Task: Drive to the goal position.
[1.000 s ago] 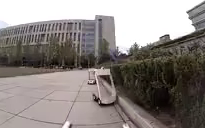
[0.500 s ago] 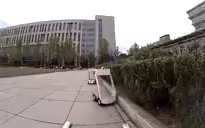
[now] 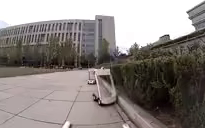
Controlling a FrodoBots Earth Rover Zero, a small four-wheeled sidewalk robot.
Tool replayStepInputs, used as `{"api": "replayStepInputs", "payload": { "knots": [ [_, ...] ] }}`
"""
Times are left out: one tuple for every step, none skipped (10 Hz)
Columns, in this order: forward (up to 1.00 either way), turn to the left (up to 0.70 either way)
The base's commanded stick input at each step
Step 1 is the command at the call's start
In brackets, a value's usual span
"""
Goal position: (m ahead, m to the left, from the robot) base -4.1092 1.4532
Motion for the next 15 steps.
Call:
{"api": "replayStepInputs", "payload": {
  "knots": [
    [0.06,0.0],
    [0.06,0.0],
    [0.06,0.0],
    [0.06,0.0],
    [0.06,0.0],
    [0.06,0.0],
    [0.06,0.0],
    [0.06,0.0],
    [0.06,0.0],
    [0.06,0.0],
    [0.06,0.0],
    [0.06,0.0],
    [0.06,0.0],
    [0.06,0.0],
    [0.06,0.0]
  ]
}}
